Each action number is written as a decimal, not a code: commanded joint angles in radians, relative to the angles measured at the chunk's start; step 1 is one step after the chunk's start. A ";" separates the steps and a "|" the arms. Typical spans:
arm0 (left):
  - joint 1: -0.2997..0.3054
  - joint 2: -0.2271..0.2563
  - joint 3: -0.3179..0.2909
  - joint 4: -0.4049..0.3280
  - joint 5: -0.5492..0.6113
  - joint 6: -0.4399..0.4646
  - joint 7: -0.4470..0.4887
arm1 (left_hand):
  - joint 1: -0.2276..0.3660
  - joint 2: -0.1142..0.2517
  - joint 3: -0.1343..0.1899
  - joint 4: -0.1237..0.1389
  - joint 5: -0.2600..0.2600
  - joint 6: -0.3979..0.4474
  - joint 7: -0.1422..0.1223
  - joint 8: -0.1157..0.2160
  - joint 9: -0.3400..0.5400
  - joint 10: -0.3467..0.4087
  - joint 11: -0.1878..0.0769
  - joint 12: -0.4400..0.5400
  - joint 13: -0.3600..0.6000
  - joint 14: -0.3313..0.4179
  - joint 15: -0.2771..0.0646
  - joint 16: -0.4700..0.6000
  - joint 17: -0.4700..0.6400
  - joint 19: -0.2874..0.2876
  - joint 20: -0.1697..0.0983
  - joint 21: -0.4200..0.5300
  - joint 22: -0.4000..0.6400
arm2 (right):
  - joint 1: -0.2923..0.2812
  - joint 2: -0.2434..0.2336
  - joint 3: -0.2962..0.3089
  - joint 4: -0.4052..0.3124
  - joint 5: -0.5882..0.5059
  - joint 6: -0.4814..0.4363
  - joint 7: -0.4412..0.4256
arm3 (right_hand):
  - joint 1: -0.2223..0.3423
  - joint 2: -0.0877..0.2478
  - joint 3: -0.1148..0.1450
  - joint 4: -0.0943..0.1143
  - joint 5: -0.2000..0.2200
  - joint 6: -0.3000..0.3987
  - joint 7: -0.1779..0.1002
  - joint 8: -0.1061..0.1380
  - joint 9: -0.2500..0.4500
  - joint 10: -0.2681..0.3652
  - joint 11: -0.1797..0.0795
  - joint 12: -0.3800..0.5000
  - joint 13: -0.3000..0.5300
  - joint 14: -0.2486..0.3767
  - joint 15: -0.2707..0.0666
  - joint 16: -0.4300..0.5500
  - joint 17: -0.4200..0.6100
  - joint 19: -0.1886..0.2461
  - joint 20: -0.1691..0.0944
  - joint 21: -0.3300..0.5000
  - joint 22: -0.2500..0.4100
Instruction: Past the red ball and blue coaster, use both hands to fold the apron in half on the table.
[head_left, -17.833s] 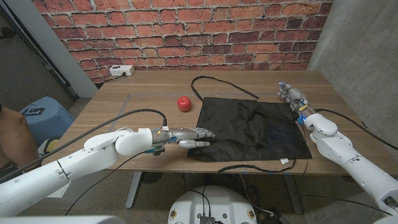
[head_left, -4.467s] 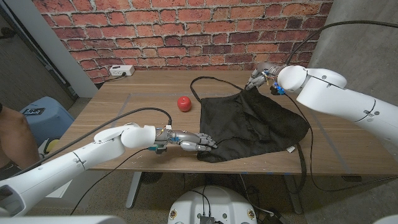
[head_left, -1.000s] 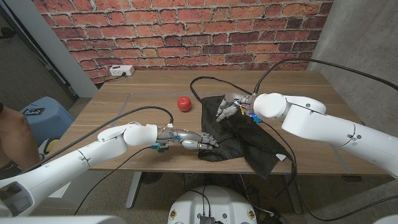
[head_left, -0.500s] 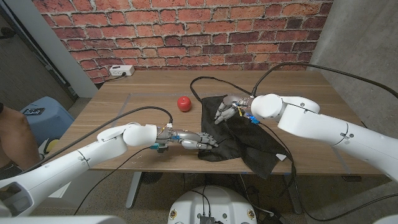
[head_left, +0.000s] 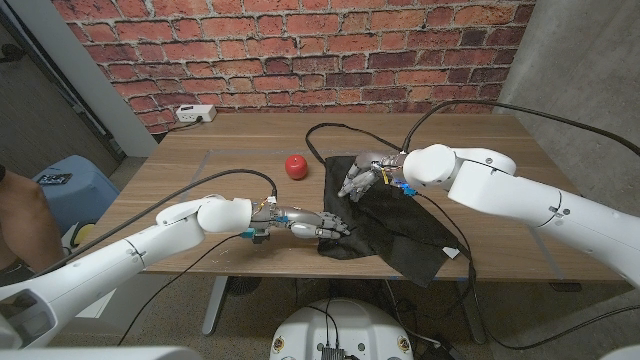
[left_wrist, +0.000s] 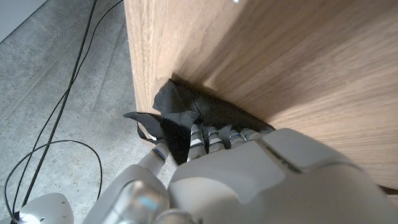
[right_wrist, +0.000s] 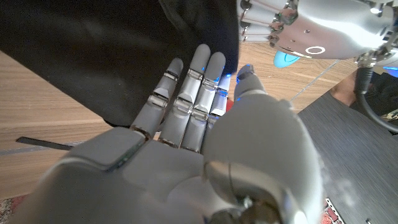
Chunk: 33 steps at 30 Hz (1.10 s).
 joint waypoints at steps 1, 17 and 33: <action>-0.011 -0.006 0.004 0.020 -0.009 -0.010 -0.008 | -0.002 0.007 0.008 0.001 -0.002 0.002 -0.003 -0.004 0.003 -0.005 -0.006 -0.002 0.005 -0.044 -0.001 -0.001 0.003 -0.143 0.003 0.007 0.003 | 0.018 0.004 0.016 0.016 0.050 0.032 0.046 | -0.023 -0.002 -0.007 0.008 0.003 -0.028 0.011 -0.013 -0.002 0.000 0.014 -0.009 -0.008 -0.001 0.018 -0.007 -0.006 0.000 0.013 -0.003 0.003; -0.014 0.013 -0.012 -0.015 -0.039 0.012 -0.029 | 0.000 0.008 0.011 0.000 -0.001 0.001 -0.006 -0.004 0.003 -0.006 -0.007 -0.003 0.004 -0.044 -0.003 -0.001 0.002 -0.141 0.001 0.007 0.003 | 0.034 -0.008 0.034 0.019 0.067 0.048 0.057 | -0.028 0.006 -0.006 0.002 0.007 -0.048 0.019 -0.026 -0.013 -0.012 0.027 -0.031 -0.029 -0.013 0.036 -0.015 -0.013 -0.002 0.030 -0.005 0.003; -0.011 0.053 -0.038 -0.083 -0.074 0.046 -0.069 | 0.005 0.010 0.021 -0.004 0.000 -0.007 -0.006 -0.007 0.003 -0.010 -0.007 -0.004 0.004 -0.046 -0.004 -0.003 0.001 -0.139 0.001 0.007 0.002 | 0.035 -0.019 0.050 0.029 0.072 0.060 0.065 | -0.021 0.016 -0.001 -0.010 0.008 -0.046 0.024 -0.028 -0.021 -0.014 0.032 -0.044 -0.044 -0.020 0.041 -0.015 -0.011 -0.004 0.034 -0.007 0.003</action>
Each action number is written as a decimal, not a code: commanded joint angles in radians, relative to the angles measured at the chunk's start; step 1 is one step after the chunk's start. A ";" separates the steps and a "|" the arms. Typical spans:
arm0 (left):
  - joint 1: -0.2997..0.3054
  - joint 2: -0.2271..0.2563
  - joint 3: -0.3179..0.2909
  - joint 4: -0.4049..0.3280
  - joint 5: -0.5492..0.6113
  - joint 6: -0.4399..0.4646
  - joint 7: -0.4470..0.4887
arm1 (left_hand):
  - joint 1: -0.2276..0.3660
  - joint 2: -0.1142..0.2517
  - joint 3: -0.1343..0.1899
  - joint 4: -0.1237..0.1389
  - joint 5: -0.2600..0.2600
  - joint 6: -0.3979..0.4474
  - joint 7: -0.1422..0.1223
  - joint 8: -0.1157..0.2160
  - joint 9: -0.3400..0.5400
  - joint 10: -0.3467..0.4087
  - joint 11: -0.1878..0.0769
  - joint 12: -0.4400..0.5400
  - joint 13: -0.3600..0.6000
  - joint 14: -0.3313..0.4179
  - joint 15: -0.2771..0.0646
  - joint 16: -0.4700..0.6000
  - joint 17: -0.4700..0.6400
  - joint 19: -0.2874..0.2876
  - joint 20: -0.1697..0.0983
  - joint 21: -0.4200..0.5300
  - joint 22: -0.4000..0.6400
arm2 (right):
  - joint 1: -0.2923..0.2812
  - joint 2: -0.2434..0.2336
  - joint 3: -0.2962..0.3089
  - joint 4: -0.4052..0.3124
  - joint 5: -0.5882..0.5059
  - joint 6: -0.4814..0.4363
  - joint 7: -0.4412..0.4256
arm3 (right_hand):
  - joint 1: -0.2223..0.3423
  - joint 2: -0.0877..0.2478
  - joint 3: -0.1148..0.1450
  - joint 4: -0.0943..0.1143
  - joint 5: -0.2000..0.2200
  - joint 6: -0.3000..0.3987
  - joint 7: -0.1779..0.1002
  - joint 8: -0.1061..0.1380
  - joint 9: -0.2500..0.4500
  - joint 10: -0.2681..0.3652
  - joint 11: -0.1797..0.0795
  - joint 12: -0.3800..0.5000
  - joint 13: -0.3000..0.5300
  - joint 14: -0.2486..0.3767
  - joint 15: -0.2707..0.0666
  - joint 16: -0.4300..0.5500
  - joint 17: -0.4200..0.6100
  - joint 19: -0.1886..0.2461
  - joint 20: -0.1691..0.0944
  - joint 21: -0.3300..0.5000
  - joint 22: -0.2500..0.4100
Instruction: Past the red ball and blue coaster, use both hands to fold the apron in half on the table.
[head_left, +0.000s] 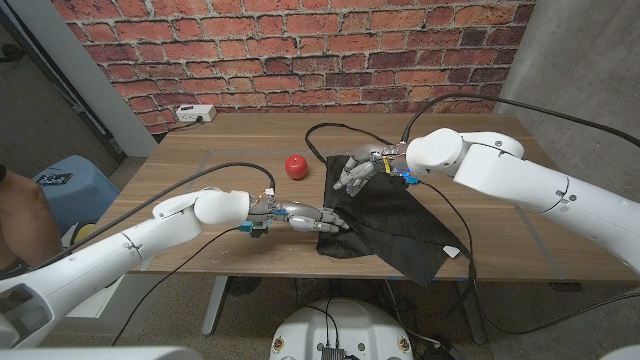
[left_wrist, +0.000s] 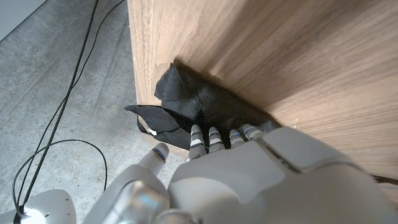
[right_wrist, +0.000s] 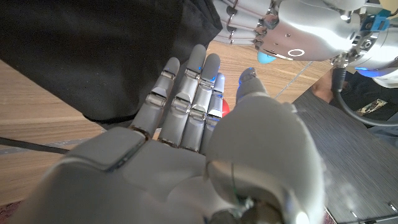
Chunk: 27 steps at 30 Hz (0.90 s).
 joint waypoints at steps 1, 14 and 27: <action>0.006 0.036 -0.023 -0.055 -0.031 0.028 -0.031 | 0.006 0.010 0.009 0.000 0.000 -0.003 -0.002 -0.001 0.002 -0.004 -0.002 -0.004 0.004 -0.045 -0.004 -0.003 0.003 -0.139 0.001 0.000 0.000 | 0.002 -0.008 0.012 0.008 0.005 0.009 0.006 | 0.000 0.011 0.004 -0.004 0.004 -0.004 0.003 -0.003 -0.002 0.003 0.005 -0.001 0.000 -0.001 0.002 -0.003 0.002 0.004 0.005 0.002 0.003; 0.062 0.161 -0.101 -0.166 -0.071 0.081 -0.049 | 0.009 0.011 0.018 -0.001 0.001 -0.006 -0.002 -0.001 0.002 -0.007 -0.002 -0.005 0.004 -0.046 -0.004 -0.003 0.002 -0.137 0.001 -0.001 -0.001 | 0.000 -0.018 0.023 0.029 -0.002 0.034 0.010 | -0.001 0.016 0.006 -0.010 0.002 0.011 0.023 0.000 -0.010 0.014 0.008 -0.007 -0.011 0.007 -0.001 -0.005 -0.006 0.005 0.001 0.002 0.003; 0.070 0.182 -0.143 -0.195 -0.056 0.080 -0.029 | 0.012 0.011 0.027 -0.002 0.001 -0.008 -0.006 -0.001 0.002 -0.007 -0.007 -0.004 0.004 -0.042 -0.006 -0.002 0.001 -0.129 0.002 0.001 -0.001 | 0.003 -0.017 0.025 0.044 -0.013 0.042 0.024 | -0.002 0.023 0.008 -0.015 0.001 0.003 0.018 -0.005 -0.017 0.008 0.008 -0.020 -0.024 -0.005 0.001 -0.005 -0.003 0.001 0.001 0.000 0.003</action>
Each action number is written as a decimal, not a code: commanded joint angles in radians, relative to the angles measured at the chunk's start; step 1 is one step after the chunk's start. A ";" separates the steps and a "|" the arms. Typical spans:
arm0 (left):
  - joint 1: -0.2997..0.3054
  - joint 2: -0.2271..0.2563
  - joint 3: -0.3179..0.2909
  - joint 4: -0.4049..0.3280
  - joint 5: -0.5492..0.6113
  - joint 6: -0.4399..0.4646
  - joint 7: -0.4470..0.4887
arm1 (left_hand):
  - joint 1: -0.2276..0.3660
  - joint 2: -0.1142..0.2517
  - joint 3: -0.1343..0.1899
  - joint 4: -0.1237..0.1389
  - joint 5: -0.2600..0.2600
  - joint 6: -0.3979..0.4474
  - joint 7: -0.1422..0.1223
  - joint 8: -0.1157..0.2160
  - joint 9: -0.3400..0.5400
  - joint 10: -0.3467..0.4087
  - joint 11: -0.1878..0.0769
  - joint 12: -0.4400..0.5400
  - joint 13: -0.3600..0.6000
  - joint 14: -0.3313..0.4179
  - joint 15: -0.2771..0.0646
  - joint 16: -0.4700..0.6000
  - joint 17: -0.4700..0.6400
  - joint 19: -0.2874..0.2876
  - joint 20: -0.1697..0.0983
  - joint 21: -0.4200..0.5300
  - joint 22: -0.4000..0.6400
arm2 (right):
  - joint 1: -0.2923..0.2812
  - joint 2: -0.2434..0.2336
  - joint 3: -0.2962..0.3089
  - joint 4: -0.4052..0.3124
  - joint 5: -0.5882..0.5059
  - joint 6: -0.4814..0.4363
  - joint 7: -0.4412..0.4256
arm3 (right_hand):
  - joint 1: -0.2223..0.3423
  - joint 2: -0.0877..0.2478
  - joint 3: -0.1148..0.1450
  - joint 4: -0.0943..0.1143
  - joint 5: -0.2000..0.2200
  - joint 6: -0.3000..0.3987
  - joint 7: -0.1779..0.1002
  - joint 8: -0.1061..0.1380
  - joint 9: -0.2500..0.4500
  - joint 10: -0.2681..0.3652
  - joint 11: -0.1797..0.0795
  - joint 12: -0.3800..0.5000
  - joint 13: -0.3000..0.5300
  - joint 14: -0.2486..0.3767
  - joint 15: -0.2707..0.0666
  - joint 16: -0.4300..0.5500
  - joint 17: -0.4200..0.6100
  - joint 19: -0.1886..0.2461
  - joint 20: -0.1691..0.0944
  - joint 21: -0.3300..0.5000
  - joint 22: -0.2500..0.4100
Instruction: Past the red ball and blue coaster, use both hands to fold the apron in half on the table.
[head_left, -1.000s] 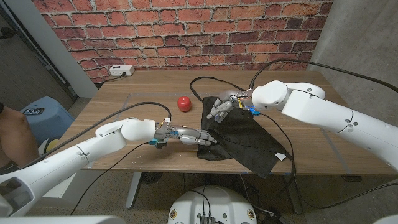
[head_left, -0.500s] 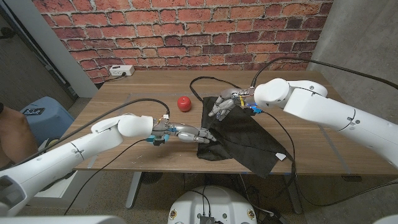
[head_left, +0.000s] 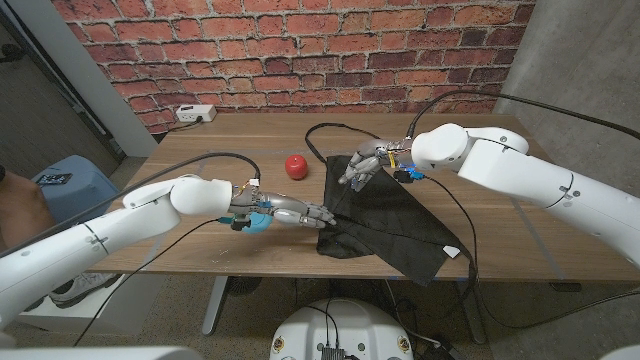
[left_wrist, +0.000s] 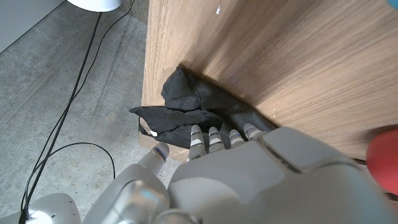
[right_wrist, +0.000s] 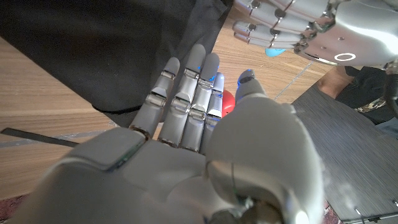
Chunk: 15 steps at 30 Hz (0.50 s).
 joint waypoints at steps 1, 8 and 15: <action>0.010 0.032 -0.047 -0.043 0.016 0.001 0.019 | 0.008 0.007 0.009 -0.002 0.001 -0.007 -0.003 -0.001 0.002 -0.004 -0.004 -0.004 0.004 -0.042 -0.006 -0.002 0.001 -0.129 0.002 0.001 0.003 | -0.003 -0.006 0.009 0.010 -0.010 0.010 0.010 | 0.004 0.010 0.000 -0.008 0.001 -0.004 0.004 -0.005 0.000 0.001 0.000 -0.006 -0.002 -0.005 -0.001 -0.005 0.002 0.001 0.002 0.000 0.003; 0.010 0.009 -0.055 -0.041 0.050 -0.002 0.057 | 0.009 0.006 0.014 -0.003 0.001 -0.012 -0.004 -0.002 0.002 -0.005 -0.004 -0.005 0.004 -0.041 -0.006 -0.002 0.000 -0.127 0.001 0.001 0.003 | -0.021 -0.016 0.027 -0.001 -0.001 -0.004 -0.003 | 0.003 0.014 0.001 -0.010 0.000 -0.007 0.002 -0.007 -0.003 -0.004 0.000 -0.010 -0.004 -0.010 0.001 -0.006 0.002 0.000 0.002 -0.001 0.003; -0.004 -0.046 -0.029 -0.014 0.097 -0.005 0.090 | 0.012 0.007 0.021 -0.004 0.001 -0.024 -0.003 -0.005 0.002 -0.011 -0.005 -0.007 0.004 -0.039 -0.005 -0.003 -0.001 -0.125 0.001 0.001 0.002 | -0.046 -0.027 0.048 -0.001 0.004 0.011 -0.025 | -0.001 0.015 0.000 -0.013 -0.002 -0.039 0.010 -0.019 -0.008 -0.007 -0.003 -0.016 -0.007 -0.015 -0.002 -0.006 0.003 -0.001 0.000 -0.001 0.003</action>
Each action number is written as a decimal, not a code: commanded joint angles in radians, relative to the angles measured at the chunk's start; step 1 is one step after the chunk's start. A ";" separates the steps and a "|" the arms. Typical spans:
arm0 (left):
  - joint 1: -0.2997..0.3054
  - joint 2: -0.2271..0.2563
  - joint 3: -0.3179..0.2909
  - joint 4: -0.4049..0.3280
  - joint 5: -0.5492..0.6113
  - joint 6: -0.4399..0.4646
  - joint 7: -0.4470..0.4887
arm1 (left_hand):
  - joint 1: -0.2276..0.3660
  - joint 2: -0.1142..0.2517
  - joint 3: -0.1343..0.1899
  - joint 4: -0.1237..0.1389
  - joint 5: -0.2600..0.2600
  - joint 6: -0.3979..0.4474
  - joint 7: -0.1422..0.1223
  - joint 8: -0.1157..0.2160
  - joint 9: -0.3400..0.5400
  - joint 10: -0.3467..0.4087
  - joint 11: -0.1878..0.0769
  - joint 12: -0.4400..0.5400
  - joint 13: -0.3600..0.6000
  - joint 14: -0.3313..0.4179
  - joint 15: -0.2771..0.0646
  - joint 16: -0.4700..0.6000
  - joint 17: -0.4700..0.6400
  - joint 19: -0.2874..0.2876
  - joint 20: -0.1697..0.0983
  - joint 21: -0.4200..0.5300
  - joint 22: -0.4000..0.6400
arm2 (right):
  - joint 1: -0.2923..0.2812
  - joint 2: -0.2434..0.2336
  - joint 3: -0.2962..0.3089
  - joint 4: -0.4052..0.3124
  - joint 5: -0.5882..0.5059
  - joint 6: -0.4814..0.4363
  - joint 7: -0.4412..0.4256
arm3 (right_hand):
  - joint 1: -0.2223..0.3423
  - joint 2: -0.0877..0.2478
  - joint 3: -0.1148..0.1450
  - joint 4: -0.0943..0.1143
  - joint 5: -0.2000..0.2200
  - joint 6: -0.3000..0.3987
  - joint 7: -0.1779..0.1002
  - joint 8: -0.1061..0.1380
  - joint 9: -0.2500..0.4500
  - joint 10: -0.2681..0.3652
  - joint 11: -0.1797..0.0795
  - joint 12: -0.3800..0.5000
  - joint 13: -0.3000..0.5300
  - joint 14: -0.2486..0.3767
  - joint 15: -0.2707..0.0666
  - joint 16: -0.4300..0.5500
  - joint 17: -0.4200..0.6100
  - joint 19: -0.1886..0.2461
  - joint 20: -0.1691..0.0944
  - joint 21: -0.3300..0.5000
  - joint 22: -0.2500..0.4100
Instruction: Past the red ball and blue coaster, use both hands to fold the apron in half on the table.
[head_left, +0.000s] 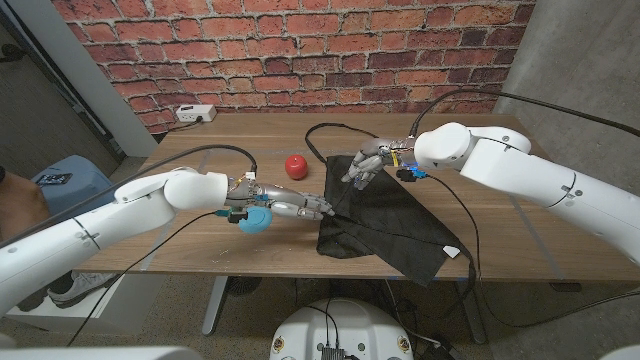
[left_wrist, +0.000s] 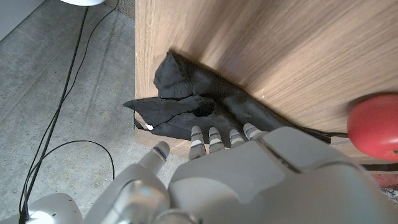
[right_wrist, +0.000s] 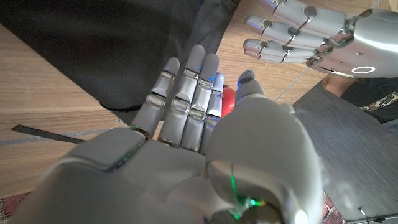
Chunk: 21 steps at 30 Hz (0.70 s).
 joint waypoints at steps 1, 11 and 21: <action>-0.017 -0.067 0.018 0.026 0.072 -0.007 0.053 | 0.008 0.003 0.010 -0.001 0.001 -0.015 -0.003 -0.004 0.002 -0.008 -0.001 -0.007 0.004 -0.039 -0.005 -0.003 -0.001 -0.125 0.001 0.001 0.002 | -0.044 -0.019 0.037 -0.003 0.012 0.020 -0.039 | -0.002 0.006 0.002 -0.006 -0.002 -0.023 0.006 -0.009 -0.002 -0.010 -0.002 -0.012 -0.003 -0.011 -0.005 -0.008 0.002 -0.006 -0.007 -0.003 0.003; -0.050 -0.139 0.068 0.085 0.100 -0.018 0.066 | 0.010 0.003 0.018 -0.001 0.000 -0.026 -0.006 -0.005 0.002 -0.014 -0.001 -0.008 0.004 -0.040 -0.005 -0.004 -0.001 -0.125 0.000 0.000 0.002 | -0.126 -0.041 0.110 0.048 0.037 0.141 -0.088 | -0.073 0.052 -0.003 0.024 -0.008 -0.090 -0.058 -0.011 -0.020 -0.143 -0.017 -0.084 -0.016 -0.112 -0.016 -0.039 0.011 -0.018 -0.044 -0.001 0.006; -0.076 -0.174 0.101 0.113 0.109 -0.019 0.060 | 0.011 0.003 0.023 -0.001 0.000 -0.026 -0.007 -0.003 0.002 -0.015 -0.001 -0.008 0.004 -0.039 -0.007 -0.004 -0.001 -0.124 0.000 -0.001 0.002 | -0.203 -0.042 0.180 0.127 0.047 0.290 -0.143 | -0.091 0.047 -0.009 0.021 -0.008 -0.072 -0.094 0.003 -0.025 -0.159 -0.039 -0.099 -0.019 -0.128 -0.047 -0.031 0.026 0.000 -0.083 0.009 0.008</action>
